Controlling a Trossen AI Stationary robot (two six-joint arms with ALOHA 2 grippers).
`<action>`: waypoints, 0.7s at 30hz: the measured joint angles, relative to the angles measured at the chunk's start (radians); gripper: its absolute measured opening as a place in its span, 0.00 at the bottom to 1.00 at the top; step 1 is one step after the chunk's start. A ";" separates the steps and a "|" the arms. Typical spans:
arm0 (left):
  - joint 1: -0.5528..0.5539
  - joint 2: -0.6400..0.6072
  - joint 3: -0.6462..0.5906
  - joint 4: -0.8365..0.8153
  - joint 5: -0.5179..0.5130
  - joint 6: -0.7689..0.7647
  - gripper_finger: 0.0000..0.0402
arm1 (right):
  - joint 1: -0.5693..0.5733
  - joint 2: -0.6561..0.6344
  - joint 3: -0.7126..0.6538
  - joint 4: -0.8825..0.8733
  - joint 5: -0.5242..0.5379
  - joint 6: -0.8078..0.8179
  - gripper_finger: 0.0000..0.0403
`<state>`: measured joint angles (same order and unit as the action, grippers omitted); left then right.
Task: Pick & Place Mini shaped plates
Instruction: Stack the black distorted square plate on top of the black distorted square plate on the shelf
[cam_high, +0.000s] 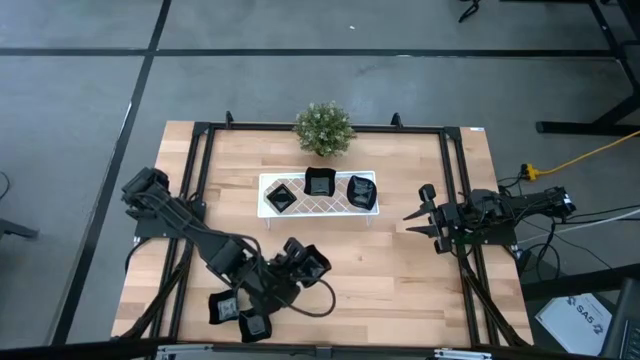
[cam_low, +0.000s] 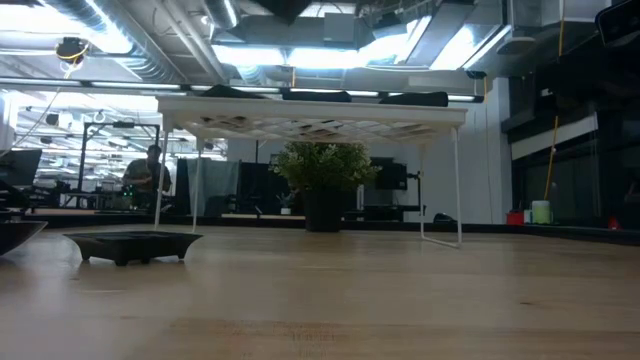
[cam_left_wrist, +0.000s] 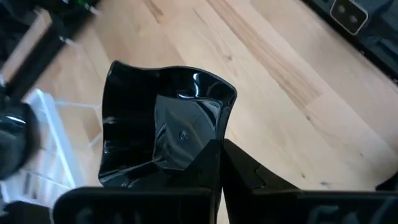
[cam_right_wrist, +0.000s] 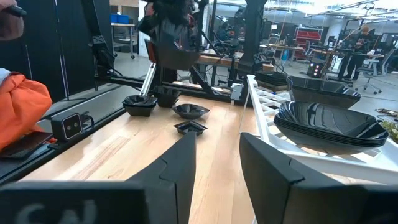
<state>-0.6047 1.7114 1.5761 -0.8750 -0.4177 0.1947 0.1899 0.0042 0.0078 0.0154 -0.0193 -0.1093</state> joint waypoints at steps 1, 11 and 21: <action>0.005 -0.005 0.008 0.000 0.001 0.014 0.00 | 0.000 0.000 0.000 0.000 0.000 0.000 0.31; 0.051 -0.084 0.020 0.002 -0.034 0.109 0.00 | 0.000 0.000 0.000 0.000 0.000 0.000 0.31; 0.155 -0.104 0.020 0.014 -0.114 0.177 0.00 | 0.000 0.000 0.000 0.000 0.000 0.000 0.31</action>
<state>-0.4501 1.6077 1.5963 -0.8609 -0.5312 0.3717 0.1898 0.0042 0.0078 0.0154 -0.0193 -0.1095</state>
